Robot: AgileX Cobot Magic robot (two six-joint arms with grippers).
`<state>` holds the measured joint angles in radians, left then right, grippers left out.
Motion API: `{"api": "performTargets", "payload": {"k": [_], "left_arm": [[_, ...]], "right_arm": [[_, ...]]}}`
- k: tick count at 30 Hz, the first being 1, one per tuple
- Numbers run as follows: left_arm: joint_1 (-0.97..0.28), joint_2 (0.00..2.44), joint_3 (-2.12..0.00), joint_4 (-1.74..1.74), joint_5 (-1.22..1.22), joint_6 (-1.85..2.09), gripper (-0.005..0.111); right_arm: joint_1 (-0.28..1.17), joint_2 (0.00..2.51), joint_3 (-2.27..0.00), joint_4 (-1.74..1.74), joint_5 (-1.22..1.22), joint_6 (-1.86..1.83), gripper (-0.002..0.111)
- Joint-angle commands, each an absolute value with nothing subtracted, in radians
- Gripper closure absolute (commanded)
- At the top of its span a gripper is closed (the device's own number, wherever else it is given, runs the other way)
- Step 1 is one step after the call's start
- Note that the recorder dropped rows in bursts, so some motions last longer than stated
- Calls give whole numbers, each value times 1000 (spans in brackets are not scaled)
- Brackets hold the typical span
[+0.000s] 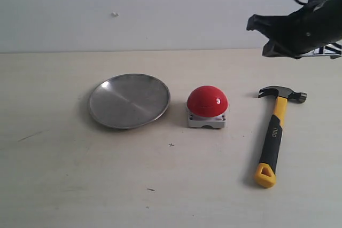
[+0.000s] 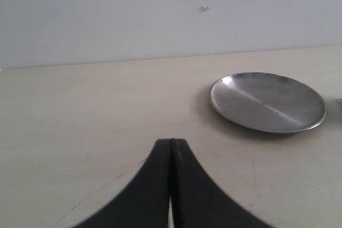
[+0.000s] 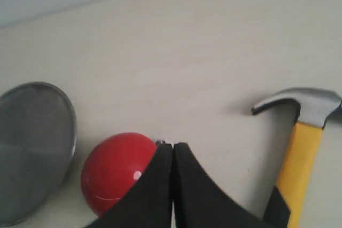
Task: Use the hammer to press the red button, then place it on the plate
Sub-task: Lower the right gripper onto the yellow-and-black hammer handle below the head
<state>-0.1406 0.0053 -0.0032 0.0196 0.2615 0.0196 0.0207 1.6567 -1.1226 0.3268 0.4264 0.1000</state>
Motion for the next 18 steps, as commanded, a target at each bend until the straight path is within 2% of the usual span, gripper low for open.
{"api": "performTargets", "payload": {"k": [1, 5, 9, 11, 13, 14, 16, 18], "left_arm": [[-139, 0, 0, 14, 258, 22, 107], [-139, 0, 0, 14, 258, 22, 107], [-139, 0, 0, 14, 258, 22, 107], [-139, 0, 0, 14, 258, 22, 107], [-141, 0, 0, 14, 258, 22, 107], [-150, 0, 0, 14, 258, 22, 107], [-152, 0, 0, 14, 258, 22, 107], [-152, 0, 0, 14, 258, 22, 107]], "right_arm": [[15, 1798, -1265, 9, 644, 420, 108], [15, 1878, -1334, -216, 820, 628, 108], [15, 1916, -1342, -152, 850, 621, 105], [15, 1934, -1342, -101, 838, 591, 97], [8, 1952, -1342, -88, 772, 556, 80], [-9, 1961, -1342, -72, 733, 544, 66], [-36, 1979, -1342, -15, 732, 489, 54], [-59, 2002, -1344, 33, 733, 443, 54]]}}
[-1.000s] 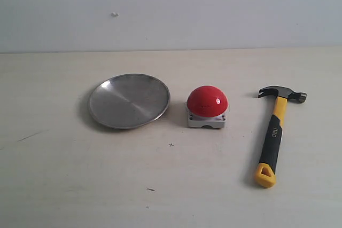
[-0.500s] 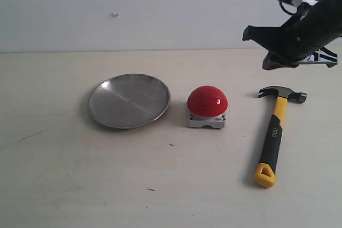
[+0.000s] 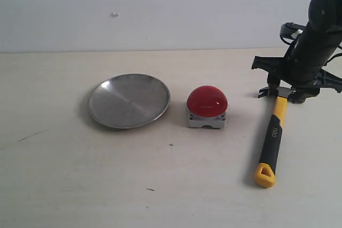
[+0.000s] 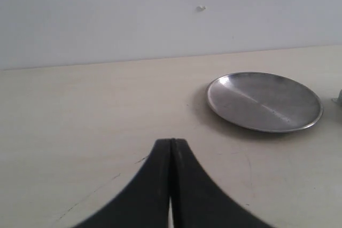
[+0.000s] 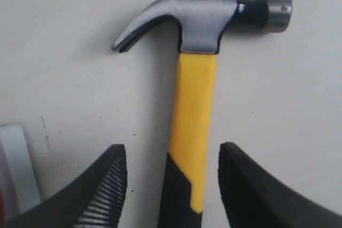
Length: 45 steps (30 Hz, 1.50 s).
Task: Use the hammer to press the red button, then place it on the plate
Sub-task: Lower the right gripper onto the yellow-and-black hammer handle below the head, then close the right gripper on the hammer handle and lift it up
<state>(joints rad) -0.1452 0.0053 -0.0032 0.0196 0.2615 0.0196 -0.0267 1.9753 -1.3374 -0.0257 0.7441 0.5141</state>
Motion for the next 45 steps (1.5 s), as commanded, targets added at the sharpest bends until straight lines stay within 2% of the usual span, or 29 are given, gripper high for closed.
{"api": "performTargets", "payload": {"k": [1, 13, 24, 36, 45], "left_arm": [[-152, 0, 0, 14, 258, 22, 107], [-152, 0, 0, 14, 258, 22, 107], [-152, 0, 0, 14, 258, 22, 107], [-152, 0, 0, 14, 258, 22, 107], [-152, 0, 0, 14, 258, 22, 107]], "right_arm": [[-71, 2016, -1344, 33, 735, 442, 54], [-105, 2126, -1443, 54, 824, 428, 54], [-104, 2187, -1485, 53, 792, 430, 54], [-104, 2198, -1485, 47, 783, 446, 60], [-104, 2198, -1485, 0, 814, 446, 80]]}}
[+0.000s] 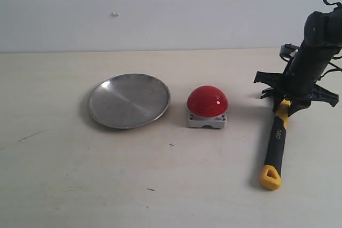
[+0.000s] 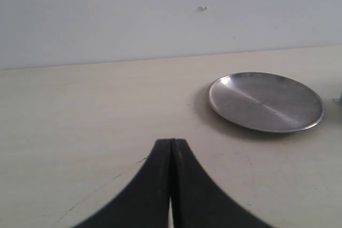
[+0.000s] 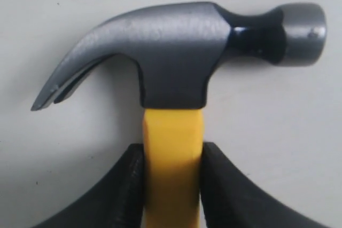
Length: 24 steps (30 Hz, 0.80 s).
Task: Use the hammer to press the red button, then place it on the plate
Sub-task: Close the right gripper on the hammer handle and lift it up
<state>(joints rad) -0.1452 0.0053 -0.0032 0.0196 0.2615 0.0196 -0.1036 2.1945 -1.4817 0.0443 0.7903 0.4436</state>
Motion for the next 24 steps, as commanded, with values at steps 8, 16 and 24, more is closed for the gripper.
{"api": "performTargets", "payload": {"k": [8, 16, 24], "left_arm": [[-152, 0, 0, 14, 258, 22, 107], [-152, 0, 0, 14, 258, 22, 107], [-152, 0, 0, 14, 258, 22, 107]], "right_arm": [[-104, 2198, -1485, 0, 740, 404, 108], [-80, 2115, -1483, -61, 678, 385, 108], [25, 1868, -1483, -108, 706, 393, 108]]}}
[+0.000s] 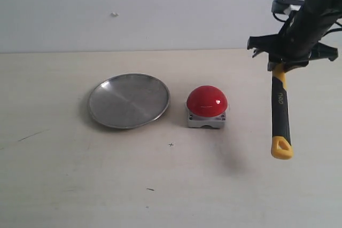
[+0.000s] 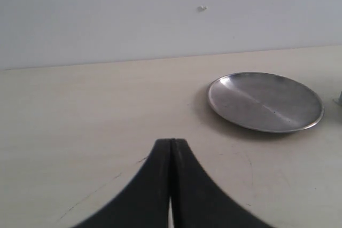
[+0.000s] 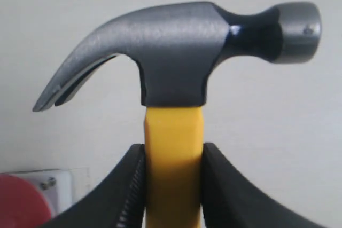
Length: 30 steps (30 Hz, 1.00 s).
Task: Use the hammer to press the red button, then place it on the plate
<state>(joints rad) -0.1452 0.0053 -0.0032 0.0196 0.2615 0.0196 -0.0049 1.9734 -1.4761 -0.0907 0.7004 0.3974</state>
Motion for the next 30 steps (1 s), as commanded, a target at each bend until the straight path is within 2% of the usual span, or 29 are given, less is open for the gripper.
{"api": "performTargets", "payload": {"k": [1, 9, 21, 26, 30], "left_arm": [[-152, 0, 0, 14, 258, 22, 107], [-152, 0, 0, 14, 258, 22, 107], [-152, 0, 0, 33, 194, 22, 107], [-152, 0, 0, -127, 54, -206, 107], [-152, 0, 0, -281, 38, -464, 107]], "right_arm": [[46, 1805, -1481, -108, 726, 393, 108], [102, 1455, -1287, -108, 561, 476, 108], [117, 950, -1000, -104, 553, 346, 108], [117, 855, -943, -106, 569, 261, 108], [117, 826, -900, -84, 566, 241, 108]]}}
